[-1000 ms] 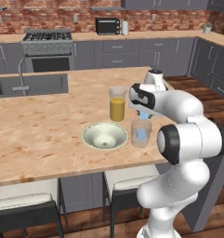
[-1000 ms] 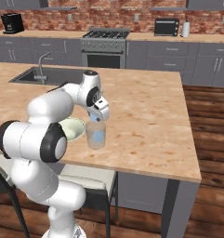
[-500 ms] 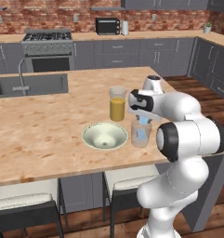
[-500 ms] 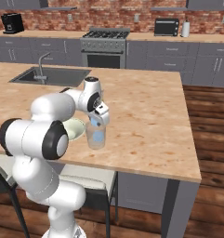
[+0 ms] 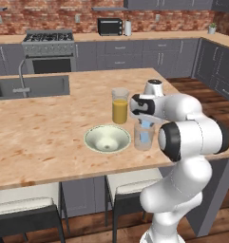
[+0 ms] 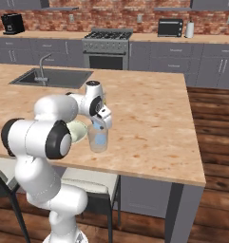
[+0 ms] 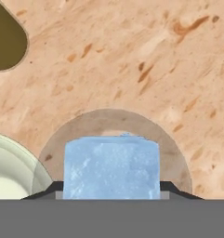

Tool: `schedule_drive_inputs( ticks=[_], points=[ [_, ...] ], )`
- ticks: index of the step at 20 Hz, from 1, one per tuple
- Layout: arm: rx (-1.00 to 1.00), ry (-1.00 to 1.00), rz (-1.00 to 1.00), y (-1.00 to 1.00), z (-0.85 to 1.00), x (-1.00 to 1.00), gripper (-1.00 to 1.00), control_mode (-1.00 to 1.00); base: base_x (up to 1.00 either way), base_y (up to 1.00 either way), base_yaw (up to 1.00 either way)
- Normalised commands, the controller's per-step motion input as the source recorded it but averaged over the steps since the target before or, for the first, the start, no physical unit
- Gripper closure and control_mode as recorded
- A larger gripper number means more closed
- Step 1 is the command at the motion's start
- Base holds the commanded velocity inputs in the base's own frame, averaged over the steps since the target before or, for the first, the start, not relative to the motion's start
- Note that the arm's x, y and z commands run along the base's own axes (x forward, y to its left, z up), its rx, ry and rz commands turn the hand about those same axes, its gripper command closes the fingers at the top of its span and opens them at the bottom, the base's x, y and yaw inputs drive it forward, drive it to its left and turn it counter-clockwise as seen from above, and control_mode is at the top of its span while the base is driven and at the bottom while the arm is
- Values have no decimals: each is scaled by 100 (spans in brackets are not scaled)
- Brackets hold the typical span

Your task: There are two ice cubes in the ice bowl. Place both ice cubes in the glass cup.

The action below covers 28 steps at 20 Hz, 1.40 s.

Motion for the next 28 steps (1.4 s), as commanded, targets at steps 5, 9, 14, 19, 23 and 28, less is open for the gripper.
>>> schedule_drive_inputs(
  ticks=[5,9,14,19,23,28],
  points=[
    [0,0,0,0,0,14,-100,-100,0,0,0],
    [0,-8,0,0,25,0,-100,-100,0,0,0],
    [0,-14,0,0,49,-1,-100,-100,0,0,0],
    [-5,-22,0,35,53,-73,-100,-100,0,0,0],
    [-13,-15,0,71,22,-100,-100,-100,0,0,0],
    [-12,-5,0,32,-8,-100,-100,-100,0,0,0]
  ],
)
